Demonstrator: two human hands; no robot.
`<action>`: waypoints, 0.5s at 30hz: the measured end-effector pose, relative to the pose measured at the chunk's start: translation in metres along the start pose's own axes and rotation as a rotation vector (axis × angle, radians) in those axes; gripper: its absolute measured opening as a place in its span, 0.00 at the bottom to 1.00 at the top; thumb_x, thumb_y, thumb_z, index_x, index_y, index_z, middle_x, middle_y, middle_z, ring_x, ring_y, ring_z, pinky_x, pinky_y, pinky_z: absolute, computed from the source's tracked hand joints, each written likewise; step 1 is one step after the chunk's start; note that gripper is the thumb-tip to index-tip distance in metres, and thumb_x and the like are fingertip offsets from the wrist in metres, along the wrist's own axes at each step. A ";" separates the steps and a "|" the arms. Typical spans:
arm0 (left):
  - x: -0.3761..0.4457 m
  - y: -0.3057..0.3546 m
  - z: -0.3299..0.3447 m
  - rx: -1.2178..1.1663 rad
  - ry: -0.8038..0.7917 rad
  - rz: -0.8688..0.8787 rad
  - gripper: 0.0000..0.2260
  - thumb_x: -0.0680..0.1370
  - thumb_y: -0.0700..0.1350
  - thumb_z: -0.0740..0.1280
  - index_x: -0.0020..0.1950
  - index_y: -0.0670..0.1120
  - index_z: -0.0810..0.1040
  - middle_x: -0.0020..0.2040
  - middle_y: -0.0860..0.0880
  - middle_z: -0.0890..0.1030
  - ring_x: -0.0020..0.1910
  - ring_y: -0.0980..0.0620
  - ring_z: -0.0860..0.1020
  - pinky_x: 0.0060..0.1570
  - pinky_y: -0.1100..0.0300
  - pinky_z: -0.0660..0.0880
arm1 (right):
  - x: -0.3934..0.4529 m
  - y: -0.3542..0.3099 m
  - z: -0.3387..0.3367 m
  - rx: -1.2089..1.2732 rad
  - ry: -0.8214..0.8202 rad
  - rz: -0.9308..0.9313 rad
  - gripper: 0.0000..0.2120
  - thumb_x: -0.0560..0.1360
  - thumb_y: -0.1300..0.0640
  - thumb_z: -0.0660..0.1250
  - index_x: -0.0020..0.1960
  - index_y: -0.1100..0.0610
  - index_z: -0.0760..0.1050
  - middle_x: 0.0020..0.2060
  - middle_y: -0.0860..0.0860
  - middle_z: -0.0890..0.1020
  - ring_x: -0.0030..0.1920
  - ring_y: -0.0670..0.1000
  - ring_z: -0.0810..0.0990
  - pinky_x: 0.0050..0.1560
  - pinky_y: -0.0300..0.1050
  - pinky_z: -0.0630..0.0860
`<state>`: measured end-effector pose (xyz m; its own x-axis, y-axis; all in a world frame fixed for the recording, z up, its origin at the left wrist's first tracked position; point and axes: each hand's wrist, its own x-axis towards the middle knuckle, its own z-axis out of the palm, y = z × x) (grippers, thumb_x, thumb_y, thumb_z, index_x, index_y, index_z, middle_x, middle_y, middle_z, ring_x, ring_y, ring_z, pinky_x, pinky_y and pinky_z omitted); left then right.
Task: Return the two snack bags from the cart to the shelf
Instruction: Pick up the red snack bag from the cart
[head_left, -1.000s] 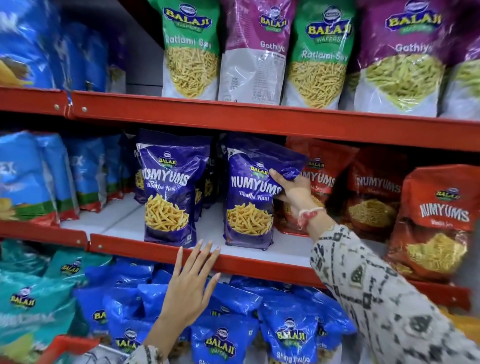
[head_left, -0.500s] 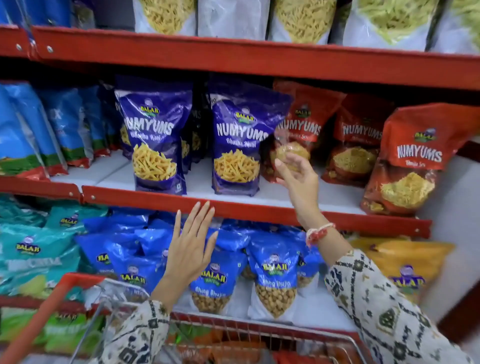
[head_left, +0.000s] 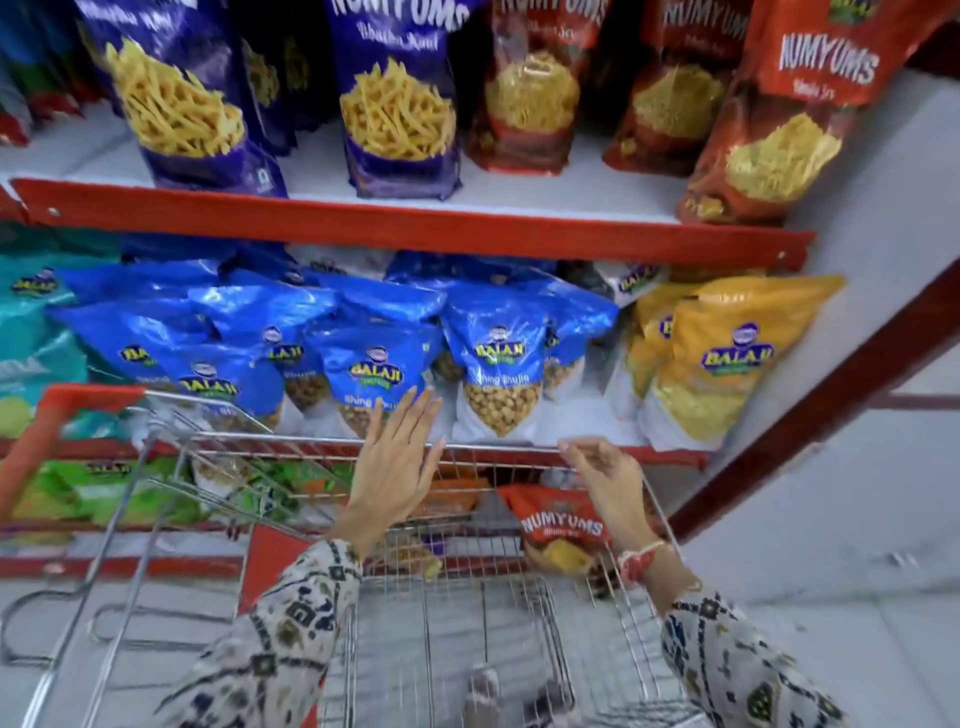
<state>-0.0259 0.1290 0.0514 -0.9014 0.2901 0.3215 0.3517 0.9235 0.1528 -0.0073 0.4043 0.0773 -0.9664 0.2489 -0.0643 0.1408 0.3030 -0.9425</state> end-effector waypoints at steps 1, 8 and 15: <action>-0.003 0.004 0.006 0.000 -0.025 -0.001 0.28 0.84 0.56 0.44 0.74 0.41 0.68 0.74 0.43 0.70 0.75 0.45 0.66 0.73 0.39 0.58 | -0.007 0.016 -0.005 -0.071 -0.004 0.034 0.06 0.72 0.52 0.72 0.43 0.54 0.81 0.36 0.50 0.84 0.39 0.48 0.82 0.44 0.43 0.82; -0.020 0.011 0.051 0.059 -0.145 -0.038 0.27 0.83 0.57 0.49 0.76 0.42 0.66 0.75 0.43 0.70 0.76 0.45 0.63 0.74 0.41 0.51 | -0.014 0.119 -0.024 -0.562 -0.120 0.462 0.20 0.74 0.41 0.65 0.45 0.60 0.77 0.35 0.52 0.81 0.32 0.50 0.79 0.35 0.40 0.75; -0.024 0.004 0.068 0.100 -0.118 -0.032 0.27 0.83 0.56 0.50 0.77 0.42 0.64 0.76 0.43 0.67 0.77 0.45 0.61 0.74 0.39 0.53 | 0.029 0.194 -0.023 -0.407 -0.267 0.519 0.22 0.67 0.49 0.76 0.57 0.51 0.74 0.46 0.49 0.84 0.43 0.53 0.84 0.46 0.49 0.82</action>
<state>-0.0199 0.1429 -0.0194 -0.9372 0.2825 0.2046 0.3010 0.9514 0.0654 -0.0032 0.4918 -0.0998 -0.7652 0.2358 -0.5991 0.6159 0.5394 -0.5742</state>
